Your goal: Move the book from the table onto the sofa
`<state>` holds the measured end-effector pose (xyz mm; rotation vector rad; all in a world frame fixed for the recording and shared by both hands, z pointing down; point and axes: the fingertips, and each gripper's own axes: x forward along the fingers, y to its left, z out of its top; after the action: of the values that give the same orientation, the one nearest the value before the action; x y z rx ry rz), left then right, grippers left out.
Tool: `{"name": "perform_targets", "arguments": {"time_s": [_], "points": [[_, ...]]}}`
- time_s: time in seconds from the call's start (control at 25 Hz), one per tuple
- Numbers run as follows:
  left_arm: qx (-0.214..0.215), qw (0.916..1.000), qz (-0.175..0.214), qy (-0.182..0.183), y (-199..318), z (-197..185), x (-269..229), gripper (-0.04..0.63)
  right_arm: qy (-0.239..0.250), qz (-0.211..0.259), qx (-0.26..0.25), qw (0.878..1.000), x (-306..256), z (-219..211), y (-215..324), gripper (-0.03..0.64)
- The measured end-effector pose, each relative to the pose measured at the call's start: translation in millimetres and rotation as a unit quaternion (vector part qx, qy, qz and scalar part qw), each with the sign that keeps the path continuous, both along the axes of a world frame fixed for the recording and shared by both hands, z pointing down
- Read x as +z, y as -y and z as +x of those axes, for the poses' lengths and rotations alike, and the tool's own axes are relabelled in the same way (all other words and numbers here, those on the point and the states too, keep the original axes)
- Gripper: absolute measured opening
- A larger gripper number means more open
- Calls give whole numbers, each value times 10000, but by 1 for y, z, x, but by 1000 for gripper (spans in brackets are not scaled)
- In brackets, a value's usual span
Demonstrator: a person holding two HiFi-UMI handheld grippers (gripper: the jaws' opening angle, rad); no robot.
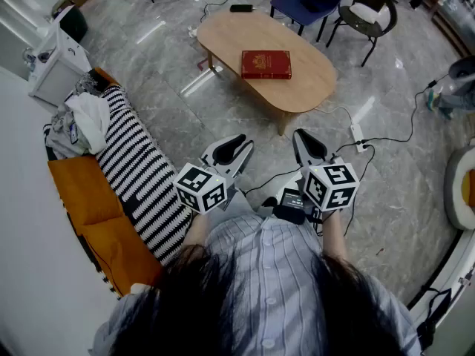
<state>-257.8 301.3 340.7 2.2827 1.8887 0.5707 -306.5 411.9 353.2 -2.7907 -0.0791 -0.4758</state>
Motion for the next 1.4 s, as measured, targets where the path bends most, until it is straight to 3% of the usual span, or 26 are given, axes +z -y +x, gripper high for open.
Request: {"name": "perform_targets", "arguments": {"time_s": [0.48, 0.96, 1.2, 1.4], "points": [[-5, 10000, 23, 58, -9, -3, 4, 89, -30, 140, 100, 9998, 8, -8, -14, 32], [241, 9988, 351, 241, -36, -1, 23, 89, 289, 179, 375, 9987, 35, -26, -37, 32], [197, 9977, 590, 257, -38, 20, 35, 89, 355, 374, 358, 9980, 46, 3, -49, 32], [12, 9969, 677, 394, -34, 65, 48, 89, 475, 449, 241, 9976, 56, 44, -47, 32]]}}
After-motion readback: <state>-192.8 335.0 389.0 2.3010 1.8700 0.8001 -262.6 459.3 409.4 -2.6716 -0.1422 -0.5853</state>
